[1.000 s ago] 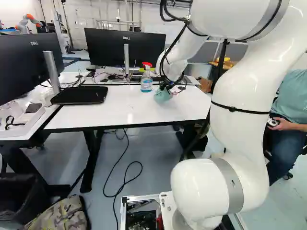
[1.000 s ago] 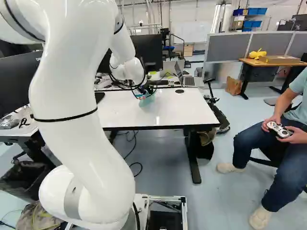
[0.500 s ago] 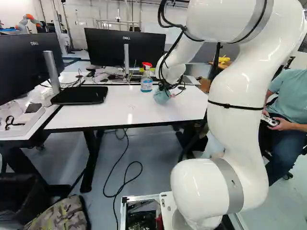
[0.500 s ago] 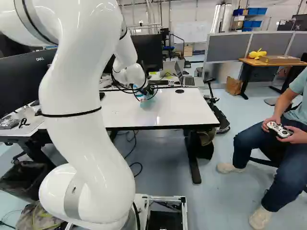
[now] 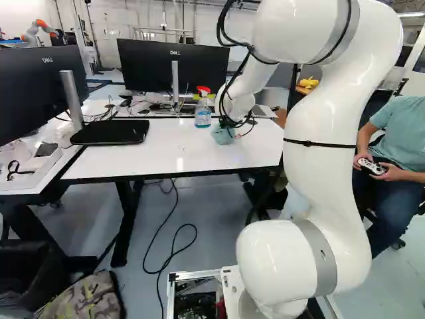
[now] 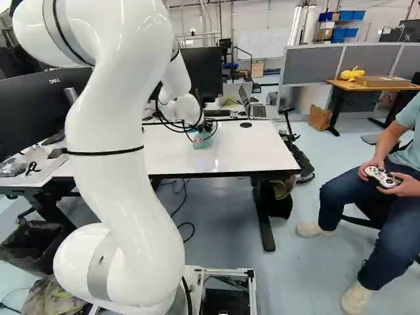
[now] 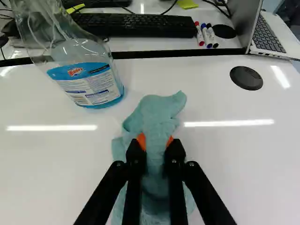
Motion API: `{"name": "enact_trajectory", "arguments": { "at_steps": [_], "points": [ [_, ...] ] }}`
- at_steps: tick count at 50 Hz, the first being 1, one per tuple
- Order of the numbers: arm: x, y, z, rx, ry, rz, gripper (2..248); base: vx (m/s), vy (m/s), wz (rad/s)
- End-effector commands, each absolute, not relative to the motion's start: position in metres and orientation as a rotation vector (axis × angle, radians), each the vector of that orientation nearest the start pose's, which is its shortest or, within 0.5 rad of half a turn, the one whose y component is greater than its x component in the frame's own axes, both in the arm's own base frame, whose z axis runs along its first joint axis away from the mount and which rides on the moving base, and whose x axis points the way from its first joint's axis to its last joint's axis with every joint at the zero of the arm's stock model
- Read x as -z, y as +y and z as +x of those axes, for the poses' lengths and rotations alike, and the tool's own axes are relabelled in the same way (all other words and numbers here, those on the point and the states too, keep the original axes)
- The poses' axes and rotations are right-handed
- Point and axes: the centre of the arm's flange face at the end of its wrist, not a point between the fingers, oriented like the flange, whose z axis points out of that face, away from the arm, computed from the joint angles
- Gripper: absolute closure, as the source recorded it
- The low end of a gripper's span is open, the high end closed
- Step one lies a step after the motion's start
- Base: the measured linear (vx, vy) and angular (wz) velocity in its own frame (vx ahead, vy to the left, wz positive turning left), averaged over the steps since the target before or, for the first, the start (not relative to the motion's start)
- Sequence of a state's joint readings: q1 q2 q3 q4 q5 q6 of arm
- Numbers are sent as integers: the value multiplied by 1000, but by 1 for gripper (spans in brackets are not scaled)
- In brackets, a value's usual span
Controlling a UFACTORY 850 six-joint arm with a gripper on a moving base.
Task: Clean the table with the green towel
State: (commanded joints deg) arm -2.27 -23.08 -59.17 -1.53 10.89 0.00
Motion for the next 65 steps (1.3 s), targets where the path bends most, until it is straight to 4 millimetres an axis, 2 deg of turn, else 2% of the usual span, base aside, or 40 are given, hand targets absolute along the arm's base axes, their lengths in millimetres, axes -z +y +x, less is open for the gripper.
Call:
{"name": "enact_trajectory", "arguments": {
  "at_steps": [44,65],
  "points": [
    [-400,-23,585,1142,17,-2949,193,0,0,0],
    [-400,-23,585,1140,18,-2950,193,0,0,0]
  ]
}}
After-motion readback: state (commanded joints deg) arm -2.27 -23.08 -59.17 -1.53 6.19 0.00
